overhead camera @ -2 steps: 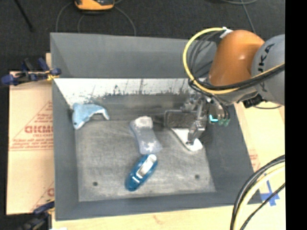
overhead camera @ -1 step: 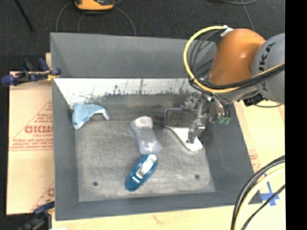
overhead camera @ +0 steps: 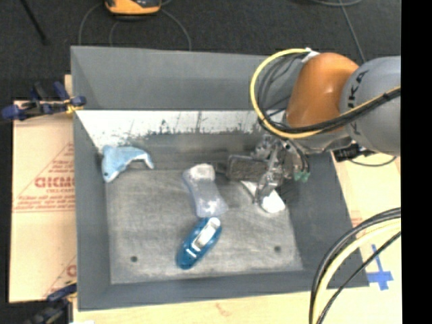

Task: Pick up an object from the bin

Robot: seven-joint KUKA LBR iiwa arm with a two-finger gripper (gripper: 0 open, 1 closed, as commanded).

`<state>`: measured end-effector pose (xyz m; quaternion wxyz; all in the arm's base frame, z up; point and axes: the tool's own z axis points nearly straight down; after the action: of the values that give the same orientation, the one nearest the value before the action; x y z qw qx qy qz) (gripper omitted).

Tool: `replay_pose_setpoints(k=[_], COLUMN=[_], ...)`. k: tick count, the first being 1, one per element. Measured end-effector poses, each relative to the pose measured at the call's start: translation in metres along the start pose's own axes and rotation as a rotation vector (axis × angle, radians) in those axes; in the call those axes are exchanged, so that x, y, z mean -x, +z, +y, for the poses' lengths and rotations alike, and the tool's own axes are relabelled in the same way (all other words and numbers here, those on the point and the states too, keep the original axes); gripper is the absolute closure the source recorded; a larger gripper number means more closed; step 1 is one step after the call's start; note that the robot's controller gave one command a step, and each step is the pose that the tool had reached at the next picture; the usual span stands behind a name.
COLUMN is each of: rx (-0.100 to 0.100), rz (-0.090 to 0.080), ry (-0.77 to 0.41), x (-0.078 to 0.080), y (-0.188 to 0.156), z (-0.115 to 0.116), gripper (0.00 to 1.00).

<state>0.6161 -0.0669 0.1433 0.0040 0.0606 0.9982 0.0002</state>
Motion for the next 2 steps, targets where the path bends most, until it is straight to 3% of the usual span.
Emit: replay_pose_setpoints(k=[1,2], rx=[0.000,-0.001], rz=[0.003,0.003], ry=[0.139,0.240], x=[0.013,0.007], y=[0.023,0.032], z=[-0.025,-0.004], gripper=[0.00,0.00])
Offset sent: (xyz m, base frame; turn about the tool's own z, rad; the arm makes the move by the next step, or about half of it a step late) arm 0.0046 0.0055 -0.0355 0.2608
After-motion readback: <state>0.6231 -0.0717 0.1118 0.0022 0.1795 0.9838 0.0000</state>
